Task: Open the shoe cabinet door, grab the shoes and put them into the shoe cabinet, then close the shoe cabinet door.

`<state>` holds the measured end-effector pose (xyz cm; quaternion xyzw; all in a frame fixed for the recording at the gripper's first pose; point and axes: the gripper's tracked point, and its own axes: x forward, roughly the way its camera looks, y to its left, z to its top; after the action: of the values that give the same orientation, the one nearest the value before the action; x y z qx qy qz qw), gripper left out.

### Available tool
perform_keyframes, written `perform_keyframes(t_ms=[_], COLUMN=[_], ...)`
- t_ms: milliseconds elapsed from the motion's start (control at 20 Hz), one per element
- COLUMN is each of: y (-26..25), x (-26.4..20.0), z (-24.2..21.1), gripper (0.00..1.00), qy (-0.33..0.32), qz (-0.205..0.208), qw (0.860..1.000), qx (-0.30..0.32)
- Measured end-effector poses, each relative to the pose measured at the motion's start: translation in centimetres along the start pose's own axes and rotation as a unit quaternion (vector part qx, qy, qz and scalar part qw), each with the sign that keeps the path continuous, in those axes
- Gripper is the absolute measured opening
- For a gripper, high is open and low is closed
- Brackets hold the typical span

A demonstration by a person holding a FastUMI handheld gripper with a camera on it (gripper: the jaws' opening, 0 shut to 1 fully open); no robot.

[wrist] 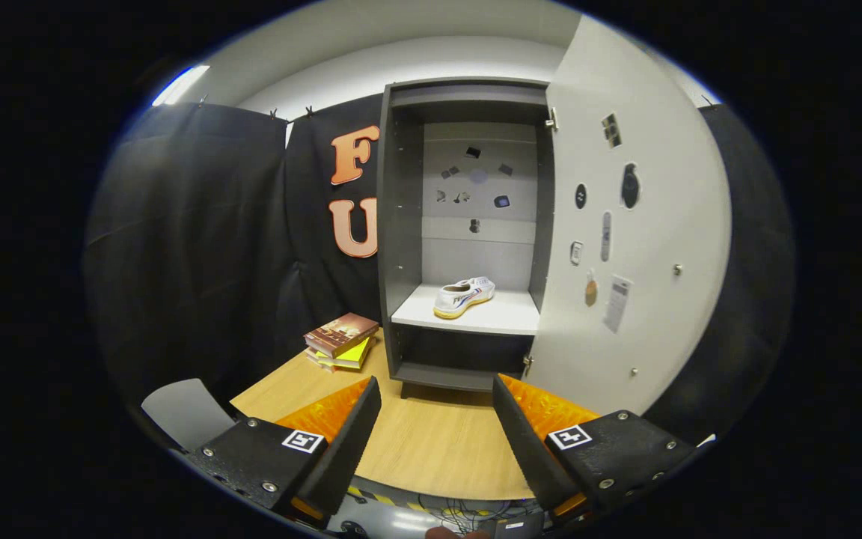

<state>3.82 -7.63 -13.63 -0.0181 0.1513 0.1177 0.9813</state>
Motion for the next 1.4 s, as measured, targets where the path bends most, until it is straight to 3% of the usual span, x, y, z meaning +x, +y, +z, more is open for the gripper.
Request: perform_keyframes(t_ms=[550,800,1400], y=[-14.2,-19.4,-20.8], x=[-5.6,-4.5,-1.2], z=[-0.1,0.3,1.1], gripper=[0.93,0.93,0.92], qy=[-0.035,-0.044,-0.033], qz=[-0.025,-0.057,-0.106], qw=[0.996,0.994,0.992], qx=[0.073,0.077,0.052])
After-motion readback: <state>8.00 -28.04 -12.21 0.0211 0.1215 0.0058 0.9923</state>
